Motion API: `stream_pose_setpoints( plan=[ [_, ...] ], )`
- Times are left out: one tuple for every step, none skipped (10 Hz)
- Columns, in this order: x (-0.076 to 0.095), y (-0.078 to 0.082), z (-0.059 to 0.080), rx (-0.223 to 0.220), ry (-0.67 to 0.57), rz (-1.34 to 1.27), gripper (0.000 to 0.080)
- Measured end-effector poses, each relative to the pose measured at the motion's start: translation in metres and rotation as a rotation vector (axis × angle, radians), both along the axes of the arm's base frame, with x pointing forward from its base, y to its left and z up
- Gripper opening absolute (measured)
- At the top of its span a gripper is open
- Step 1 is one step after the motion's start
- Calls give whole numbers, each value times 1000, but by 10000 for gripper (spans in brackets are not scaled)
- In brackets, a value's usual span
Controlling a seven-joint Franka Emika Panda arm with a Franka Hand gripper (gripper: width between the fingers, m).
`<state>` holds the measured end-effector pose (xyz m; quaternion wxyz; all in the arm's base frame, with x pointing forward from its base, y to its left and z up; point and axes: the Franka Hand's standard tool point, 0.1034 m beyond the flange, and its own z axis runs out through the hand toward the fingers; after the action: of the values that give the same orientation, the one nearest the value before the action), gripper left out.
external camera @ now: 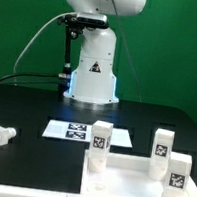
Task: Assemble square table
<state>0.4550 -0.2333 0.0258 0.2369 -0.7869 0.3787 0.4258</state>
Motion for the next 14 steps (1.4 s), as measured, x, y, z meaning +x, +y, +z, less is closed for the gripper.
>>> stream_pose_setpoints(
  plan=[
    [1,1,0,0,-2,4,2],
    [8,5,2,2,-15,18,102],
    [12,9,6,6,-5,16,102],
    [19,7,14,3,7,14,303],
    [25,7,17,-3,-5,21,439],
    [26,9,16,0,-10,26,439],
    [26,11,15,6,-16,31,595],
    [25,11,9,4,-31,37,633],
    [22,11,0,-10,-40,32,633],
    [17,11,-8,-25,-40,24,647],
    [14,13,-14,-35,-40,22,647],
    [11,14,-19,-42,-41,17,649],
    [10,14,-19,-41,-41,13,649],
    [10,15,-19,-40,-41,14,640]
  ],
)
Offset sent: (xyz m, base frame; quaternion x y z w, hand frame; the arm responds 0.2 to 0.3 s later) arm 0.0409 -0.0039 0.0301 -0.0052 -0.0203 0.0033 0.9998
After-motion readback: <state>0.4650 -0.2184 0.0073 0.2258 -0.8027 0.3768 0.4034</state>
